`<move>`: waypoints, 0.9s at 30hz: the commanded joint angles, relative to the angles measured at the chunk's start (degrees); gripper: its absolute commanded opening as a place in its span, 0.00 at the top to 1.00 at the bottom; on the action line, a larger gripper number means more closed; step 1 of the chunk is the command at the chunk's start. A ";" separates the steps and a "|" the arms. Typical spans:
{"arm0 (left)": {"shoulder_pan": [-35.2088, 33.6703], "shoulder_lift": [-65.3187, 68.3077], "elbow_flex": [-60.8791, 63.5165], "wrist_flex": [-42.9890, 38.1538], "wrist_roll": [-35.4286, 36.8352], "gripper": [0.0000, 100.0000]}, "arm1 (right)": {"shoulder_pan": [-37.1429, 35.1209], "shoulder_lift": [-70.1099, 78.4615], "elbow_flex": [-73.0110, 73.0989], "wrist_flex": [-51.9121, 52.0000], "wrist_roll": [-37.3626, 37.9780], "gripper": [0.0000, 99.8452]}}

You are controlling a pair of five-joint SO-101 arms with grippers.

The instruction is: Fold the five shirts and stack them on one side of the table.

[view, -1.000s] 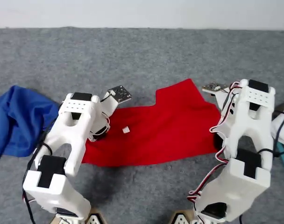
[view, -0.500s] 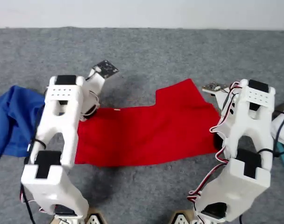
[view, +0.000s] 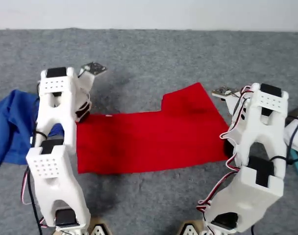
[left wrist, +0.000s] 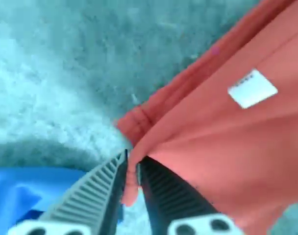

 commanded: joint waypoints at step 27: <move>-6.07 -38.51 20.53 4.48 12.31 0.72 | -20.26 0.92 -15.74 -3.30 -5.27 0.76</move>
